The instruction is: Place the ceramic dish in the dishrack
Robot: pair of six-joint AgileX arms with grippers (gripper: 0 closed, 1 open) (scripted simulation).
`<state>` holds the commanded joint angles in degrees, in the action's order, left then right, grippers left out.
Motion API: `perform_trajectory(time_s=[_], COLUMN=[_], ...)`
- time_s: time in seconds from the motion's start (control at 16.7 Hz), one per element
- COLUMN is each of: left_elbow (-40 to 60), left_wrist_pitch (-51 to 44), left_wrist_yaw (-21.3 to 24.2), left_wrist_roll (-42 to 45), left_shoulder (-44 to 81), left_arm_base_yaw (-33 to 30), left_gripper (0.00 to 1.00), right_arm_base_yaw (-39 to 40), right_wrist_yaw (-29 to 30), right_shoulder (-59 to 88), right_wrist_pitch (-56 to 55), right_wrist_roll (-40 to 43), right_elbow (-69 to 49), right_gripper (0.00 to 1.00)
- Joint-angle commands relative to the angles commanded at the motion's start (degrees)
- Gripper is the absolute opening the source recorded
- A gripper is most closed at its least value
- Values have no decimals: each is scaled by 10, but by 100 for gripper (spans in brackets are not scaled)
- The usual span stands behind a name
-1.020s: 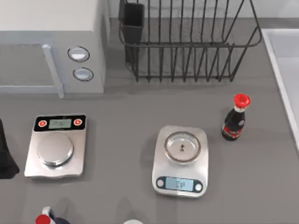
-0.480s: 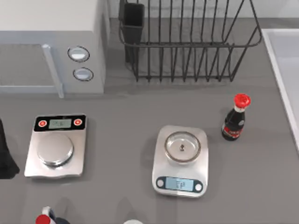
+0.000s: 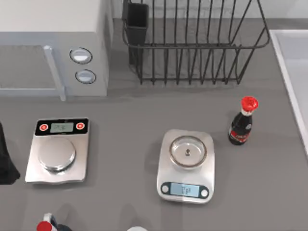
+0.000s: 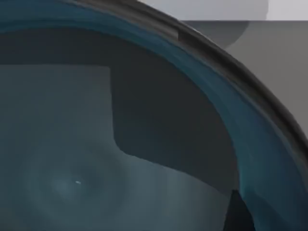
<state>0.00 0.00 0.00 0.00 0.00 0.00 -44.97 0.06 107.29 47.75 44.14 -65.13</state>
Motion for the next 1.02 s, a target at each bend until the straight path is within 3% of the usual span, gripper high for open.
perform_trajectory(time_s=[0.24, 0.66, 1.02], left_elbow=[0, 0, 0], left_wrist_pitch=[0, 0, 0], left_wrist_yaw=[0, 0, 0], left_wrist_roll=[0, 0, 0], left_shoulder=[0, 0, 0], left_arm_base_yaw=[0, 0, 0], left_gripper=[100, 100, 100], right_arm_base_yaw=[-3, -6, -4], right_wrist_yaw=[0, 0, 0], right_shoulder=[-3, -31, -51], right_wrist_pitch=[89, 377, 446], right_wrist_roll=[6, 8, 5], right_elbow=[-87, -328, -396], right_gripper=[0, 0, 0])
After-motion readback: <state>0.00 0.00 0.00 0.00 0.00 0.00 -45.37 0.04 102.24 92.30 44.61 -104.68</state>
